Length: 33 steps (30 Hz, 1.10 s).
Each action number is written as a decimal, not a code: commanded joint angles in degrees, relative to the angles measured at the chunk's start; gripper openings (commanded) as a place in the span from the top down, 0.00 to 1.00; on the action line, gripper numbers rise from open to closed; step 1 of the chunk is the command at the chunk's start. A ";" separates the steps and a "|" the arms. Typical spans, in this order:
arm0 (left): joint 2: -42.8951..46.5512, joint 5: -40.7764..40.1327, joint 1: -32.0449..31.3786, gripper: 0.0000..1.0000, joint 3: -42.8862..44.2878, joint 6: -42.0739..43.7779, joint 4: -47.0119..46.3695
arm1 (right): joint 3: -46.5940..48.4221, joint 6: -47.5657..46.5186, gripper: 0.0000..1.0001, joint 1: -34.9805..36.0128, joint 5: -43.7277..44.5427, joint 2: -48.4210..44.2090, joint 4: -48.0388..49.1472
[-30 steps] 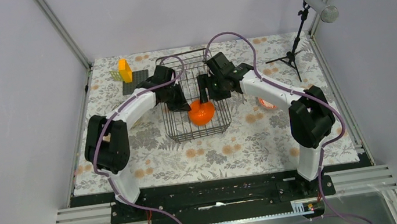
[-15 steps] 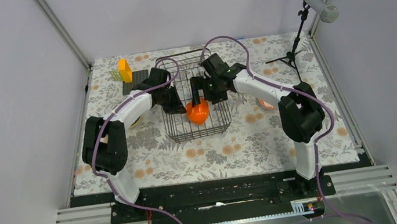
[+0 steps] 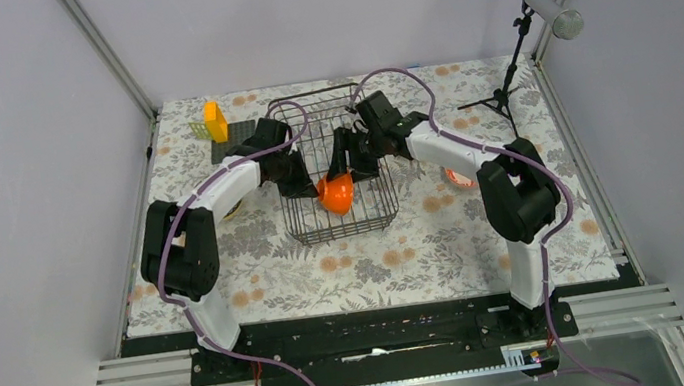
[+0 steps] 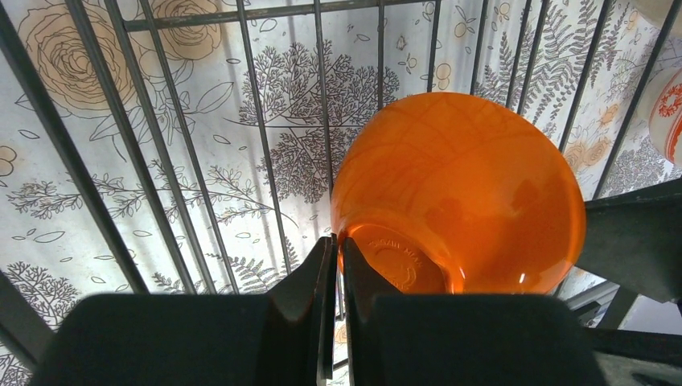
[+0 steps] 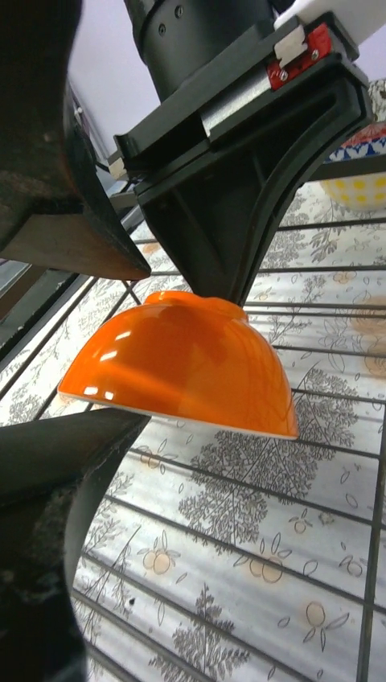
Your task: Unload the bowls from the dish rack
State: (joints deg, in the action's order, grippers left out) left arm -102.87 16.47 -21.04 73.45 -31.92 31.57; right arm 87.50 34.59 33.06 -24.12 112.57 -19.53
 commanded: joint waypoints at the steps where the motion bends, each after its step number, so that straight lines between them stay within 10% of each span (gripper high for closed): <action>1: 1.07 0.19 0.30 0.90 -0.15 1.27 0.51 | -0.63 2.86 0.38 -0.20 -5.52 -0.17 5.63; 33: 5.48 -3.60 1.32 0.88 8.28 0.13 6.67 | -2.03 12.21 1.00 -2.72 -20.27 4.72 24.68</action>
State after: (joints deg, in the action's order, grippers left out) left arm -101.49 13.74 -20.16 77.58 -31.33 38.06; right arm 85.08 44.51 30.76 -40.66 116.66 -1.04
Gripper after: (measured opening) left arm 0.122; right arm 0.223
